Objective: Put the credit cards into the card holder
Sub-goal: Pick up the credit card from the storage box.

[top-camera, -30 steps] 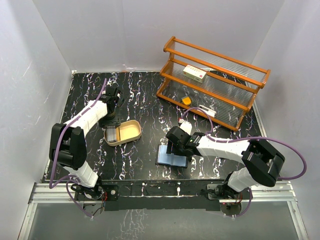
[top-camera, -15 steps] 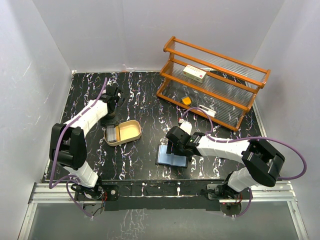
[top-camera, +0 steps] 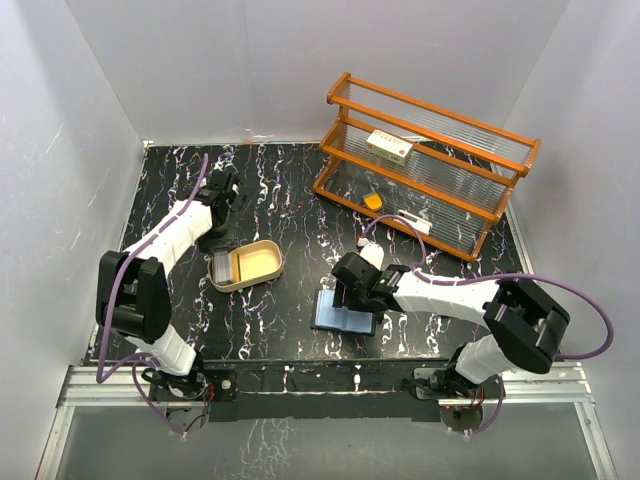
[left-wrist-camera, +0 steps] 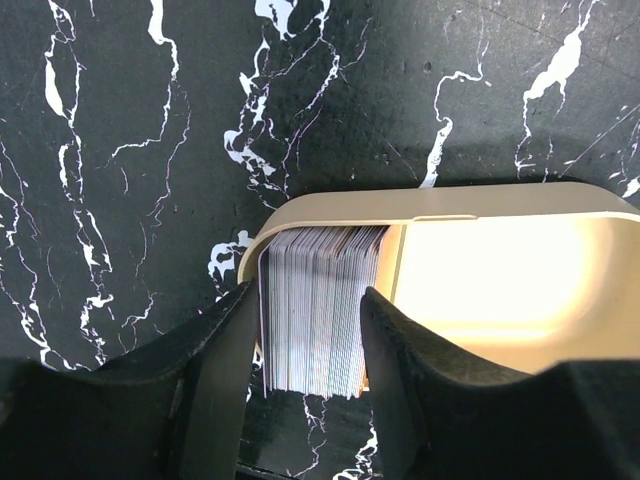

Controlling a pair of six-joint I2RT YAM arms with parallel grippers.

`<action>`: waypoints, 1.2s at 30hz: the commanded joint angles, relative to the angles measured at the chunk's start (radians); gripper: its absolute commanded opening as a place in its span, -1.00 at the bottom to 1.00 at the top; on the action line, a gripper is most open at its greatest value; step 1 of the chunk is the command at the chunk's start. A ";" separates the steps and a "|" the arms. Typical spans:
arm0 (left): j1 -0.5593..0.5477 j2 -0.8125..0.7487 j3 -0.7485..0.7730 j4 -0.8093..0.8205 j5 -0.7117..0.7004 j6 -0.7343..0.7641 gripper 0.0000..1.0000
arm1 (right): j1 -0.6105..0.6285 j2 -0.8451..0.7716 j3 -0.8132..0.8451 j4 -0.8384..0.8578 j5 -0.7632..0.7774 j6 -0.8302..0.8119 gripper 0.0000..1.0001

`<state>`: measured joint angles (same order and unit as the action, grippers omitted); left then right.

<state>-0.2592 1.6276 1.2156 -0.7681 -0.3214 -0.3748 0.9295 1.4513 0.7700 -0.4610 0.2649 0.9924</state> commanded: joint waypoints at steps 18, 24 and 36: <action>0.279 -0.189 -0.162 0.167 0.398 0.009 -0.36 | 0.002 -0.029 0.002 0.011 0.020 -0.027 0.17; 0.279 -0.171 -0.188 0.187 0.391 0.015 -0.37 | 0.002 -0.026 0.006 0.006 0.025 -0.032 0.18; 0.280 -0.133 -0.200 0.192 0.344 0.025 -0.52 | 0.001 -0.021 -0.001 0.013 0.020 -0.032 0.17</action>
<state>0.0170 1.4902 1.0283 -0.5747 0.0330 -0.3622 0.9295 1.4479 0.7692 -0.4614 0.2634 0.9695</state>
